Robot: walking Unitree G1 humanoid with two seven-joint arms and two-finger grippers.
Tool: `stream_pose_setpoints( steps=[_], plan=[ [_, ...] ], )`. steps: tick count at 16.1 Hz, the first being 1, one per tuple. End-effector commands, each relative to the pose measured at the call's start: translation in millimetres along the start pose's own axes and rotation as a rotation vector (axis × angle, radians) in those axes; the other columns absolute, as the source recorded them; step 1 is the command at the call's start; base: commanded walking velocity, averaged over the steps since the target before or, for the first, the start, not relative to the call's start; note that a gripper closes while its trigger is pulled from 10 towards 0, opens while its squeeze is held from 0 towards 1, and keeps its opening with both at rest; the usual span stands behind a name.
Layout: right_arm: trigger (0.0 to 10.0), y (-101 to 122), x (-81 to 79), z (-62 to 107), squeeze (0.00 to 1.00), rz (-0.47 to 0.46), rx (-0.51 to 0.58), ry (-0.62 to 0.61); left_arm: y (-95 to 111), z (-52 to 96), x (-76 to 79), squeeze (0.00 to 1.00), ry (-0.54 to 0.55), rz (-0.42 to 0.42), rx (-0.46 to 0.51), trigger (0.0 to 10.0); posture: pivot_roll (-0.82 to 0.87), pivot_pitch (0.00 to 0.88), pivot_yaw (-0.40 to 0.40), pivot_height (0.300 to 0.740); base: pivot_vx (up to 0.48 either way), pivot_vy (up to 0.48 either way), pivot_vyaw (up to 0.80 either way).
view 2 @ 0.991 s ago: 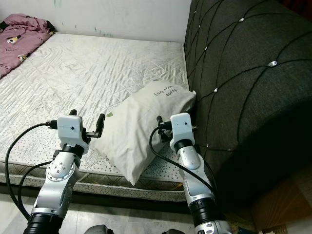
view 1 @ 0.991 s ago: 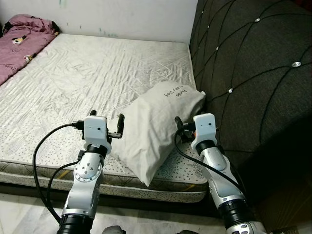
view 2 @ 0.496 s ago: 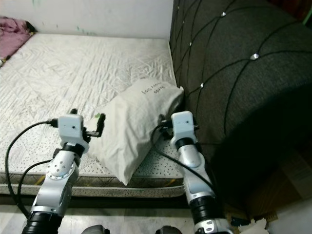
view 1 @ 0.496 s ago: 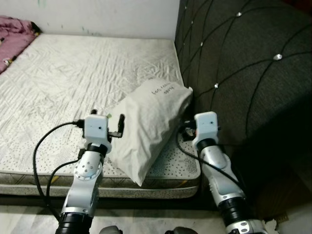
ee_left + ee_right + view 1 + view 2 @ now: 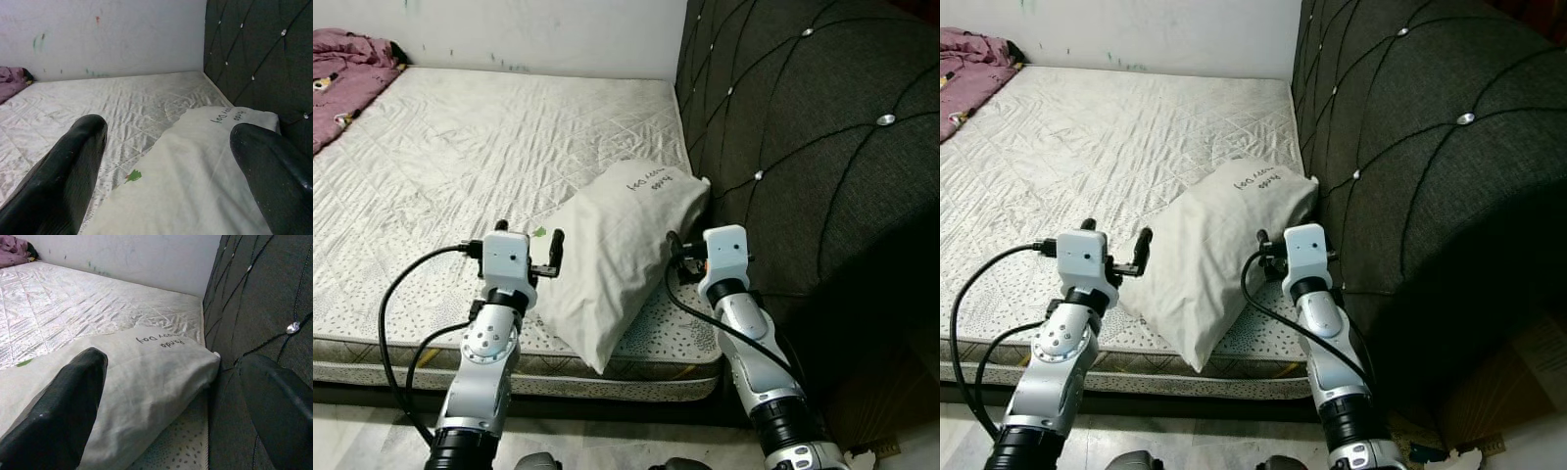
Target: Clean up the room
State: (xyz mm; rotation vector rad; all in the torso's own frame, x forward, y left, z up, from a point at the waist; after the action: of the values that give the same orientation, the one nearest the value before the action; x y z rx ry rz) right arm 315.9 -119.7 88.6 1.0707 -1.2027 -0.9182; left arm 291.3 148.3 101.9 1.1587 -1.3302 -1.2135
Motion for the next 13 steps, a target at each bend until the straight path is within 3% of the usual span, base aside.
stream_pose_setpoints(
  steps=[1,5,12,13],
  plan=[
    [10.0,-1.6,0.1,1.0,0.0,0.0,-0.013,0.006,2.7,1.0,2.2,0.0,-0.016,0.005,0.004,10.0,0.06,0.0,-0.009,0.74,0.0,0.0,0.0],
    [10.0,-2.3,0.0,1.9,0.0,-0.001,-0.017,0.006,2.2,1.3,3.6,0.0,-0.024,0.015,0.0,10.0,0.06,0.0,-0.007,0.74,0.0,0.0,0.0],
    [10.0,-3.3,1.6,2.0,0.0,0.004,-0.023,0.008,1.3,0.9,6.2,0.0,-0.034,0.037,-0.004,10.0,0.05,0.0,-0.012,0.74,0.0,0.467,0.0],
    [10.0,-3.1,2.0,1.7,0.0,0.006,-0.022,0.008,2.1,0.6,6.7,0.0,-0.035,0.033,0.002,10.0,0.05,0.0,-0.015,0.74,0.0,0.0,0.0]
  ],
)
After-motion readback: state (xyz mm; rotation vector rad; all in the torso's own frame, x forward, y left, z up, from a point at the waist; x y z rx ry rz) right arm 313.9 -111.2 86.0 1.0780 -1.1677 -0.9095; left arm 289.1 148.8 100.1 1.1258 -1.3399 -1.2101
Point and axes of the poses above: a point about 5 cm out from each wrist's last joint towards the gripper, its own z axis pointing back from the gripper into the wrist, its own y axis along the axis of the wrist's last joint, x = y × z, the point moved 1 cm from there along -z, pointing out of the wrist towards the gripper, and after that the axes turned 8 degrees about z, right-handed, at the moved point
